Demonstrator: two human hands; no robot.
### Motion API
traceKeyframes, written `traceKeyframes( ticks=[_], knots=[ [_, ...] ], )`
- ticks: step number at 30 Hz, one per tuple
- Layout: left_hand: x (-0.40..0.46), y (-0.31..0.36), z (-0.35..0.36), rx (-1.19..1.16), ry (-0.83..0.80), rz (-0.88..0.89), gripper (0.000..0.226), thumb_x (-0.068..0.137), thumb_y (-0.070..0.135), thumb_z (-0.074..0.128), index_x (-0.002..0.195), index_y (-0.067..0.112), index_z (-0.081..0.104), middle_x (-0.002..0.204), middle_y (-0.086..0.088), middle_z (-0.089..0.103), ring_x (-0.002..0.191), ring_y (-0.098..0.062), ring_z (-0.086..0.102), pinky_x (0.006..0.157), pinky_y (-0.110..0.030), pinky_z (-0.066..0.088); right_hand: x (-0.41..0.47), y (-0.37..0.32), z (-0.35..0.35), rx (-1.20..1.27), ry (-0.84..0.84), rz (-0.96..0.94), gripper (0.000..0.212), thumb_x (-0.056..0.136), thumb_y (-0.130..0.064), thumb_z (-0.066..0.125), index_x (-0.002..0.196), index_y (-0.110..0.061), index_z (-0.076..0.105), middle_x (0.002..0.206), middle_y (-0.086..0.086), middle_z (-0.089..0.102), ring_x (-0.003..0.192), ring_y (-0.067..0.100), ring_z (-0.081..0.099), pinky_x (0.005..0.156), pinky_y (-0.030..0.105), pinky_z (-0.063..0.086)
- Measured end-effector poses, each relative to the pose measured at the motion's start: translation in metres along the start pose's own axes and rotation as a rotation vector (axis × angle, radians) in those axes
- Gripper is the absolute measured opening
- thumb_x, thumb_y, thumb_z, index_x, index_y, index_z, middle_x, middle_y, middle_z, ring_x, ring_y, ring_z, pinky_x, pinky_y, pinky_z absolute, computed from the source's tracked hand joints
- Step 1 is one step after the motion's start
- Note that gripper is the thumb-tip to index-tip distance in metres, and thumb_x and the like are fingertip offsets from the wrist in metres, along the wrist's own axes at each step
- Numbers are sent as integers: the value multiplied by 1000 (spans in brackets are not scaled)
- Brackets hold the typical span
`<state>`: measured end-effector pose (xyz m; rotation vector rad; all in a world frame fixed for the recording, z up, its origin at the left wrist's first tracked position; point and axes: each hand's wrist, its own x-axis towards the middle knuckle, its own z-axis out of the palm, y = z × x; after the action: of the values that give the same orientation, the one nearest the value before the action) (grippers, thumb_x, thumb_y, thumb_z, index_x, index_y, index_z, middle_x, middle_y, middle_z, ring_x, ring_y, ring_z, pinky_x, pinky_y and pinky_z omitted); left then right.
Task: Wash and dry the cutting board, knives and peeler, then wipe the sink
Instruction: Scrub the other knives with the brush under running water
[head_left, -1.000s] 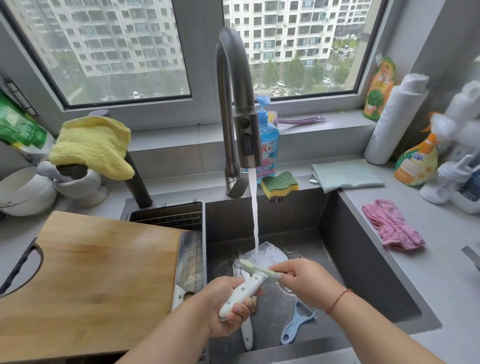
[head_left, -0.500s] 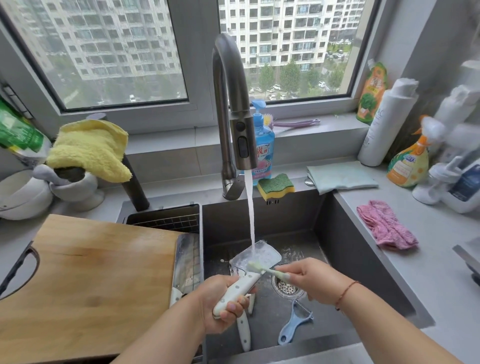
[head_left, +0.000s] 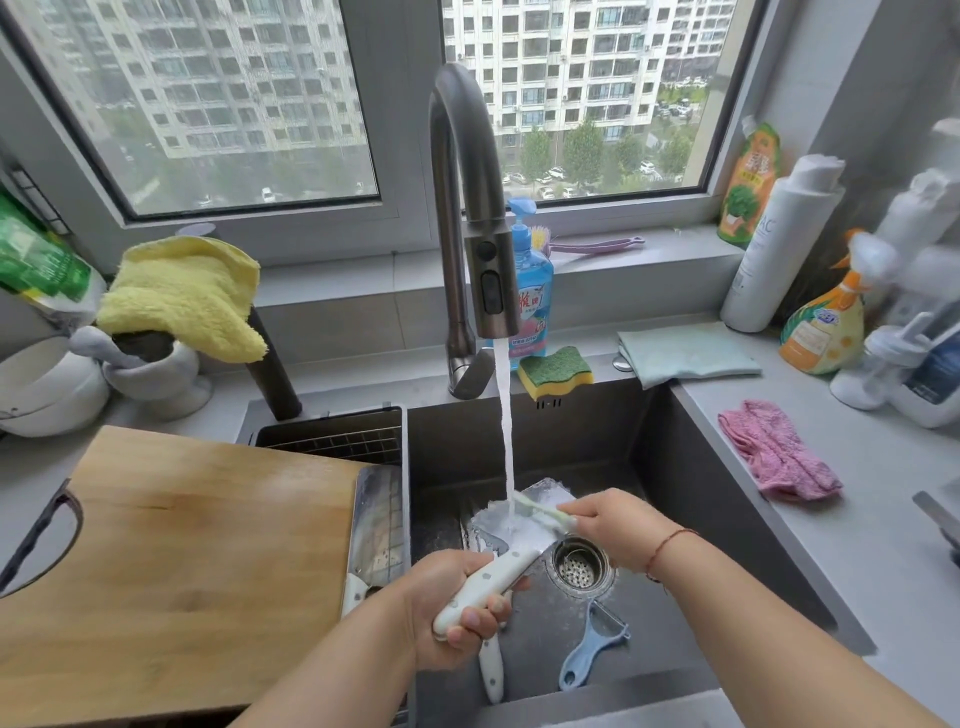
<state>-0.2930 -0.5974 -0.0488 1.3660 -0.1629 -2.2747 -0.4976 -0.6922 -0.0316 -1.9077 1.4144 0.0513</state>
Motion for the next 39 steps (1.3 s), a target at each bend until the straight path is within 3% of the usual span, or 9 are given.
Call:
traceKeyframes(
  ticks=[6,9,12,17,21,25,29,34,39],
  knots=[
    [-4,4,6,58,-12,7,34,99,30,39,108,3,58,61,-5,45,31,-7,38,25,-11,24,8,22,1,-38,137,103,28,96,-31,48,115,-25,68,93,-6,70,85,17,61,69,23,43],
    [-2,4,3,62,7,5,37,100,32,37,104,3,59,61,-6,45,31,-8,38,25,-11,23,0,9,6,-34,77,25,26,94,-34,50,112,-30,69,93,-6,72,73,7,59,65,20,44],
    [1,5,0,63,26,19,39,102,33,34,101,2,58,61,-6,46,31,-8,39,27,-10,23,-9,-8,9,89,-39,-43,25,95,-34,52,113,-34,69,63,-10,61,39,2,40,44,16,34],
    [-2,7,1,75,0,38,38,101,30,34,111,2,57,60,-6,45,30,-8,39,27,-11,25,6,-1,3,47,87,24,29,95,-32,49,118,-32,67,102,2,73,78,17,64,72,28,49],
    [-6,9,5,103,-10,68,37,101,29,34,112,2,57,60,-6,46,31,-8,41,26,-11,27,24,35,0,74,248,162,25,96,-34,47,96,-26,70,86,4,69,74,23,59,62,28,39],
    [-5,10,7,99,-10,103,40,102,31,34,119,1,56,62,-8,48,32,-10,44,26,-15,32,32,36,20,757,234,418,38,90,-47,57,82,-9,58,60,6,43,47,17,35,49,23,30],
    [-9,9,14,102,-7,105,38,101,31,39,121,3,55,63,-8,50,35,-10,46,27,-15,33,33,18,40,1301,96,532,31,87,-31,68,72,-8,55,49,-3,36,34,6,26,33,11,22],
    [-12,5,18,205,80,96,35,103,32,37,111,5,58,70,-8,59,47,-14,52,36,-18,38,31,5,39,1460,151,562,17,90,-6,60,76,-7,51,42,-2,38,28,6,30,30,11,23],
    [-9,6,32,550,384,295,36,103,26,35,113,0,58,78,-9,64,49,-13,54,42,-21,43,35,-3,39,1359,244,512,15,87,-7,65,77,-7,54,56,1,39,32,5,31,32,13,25]
  ],
)
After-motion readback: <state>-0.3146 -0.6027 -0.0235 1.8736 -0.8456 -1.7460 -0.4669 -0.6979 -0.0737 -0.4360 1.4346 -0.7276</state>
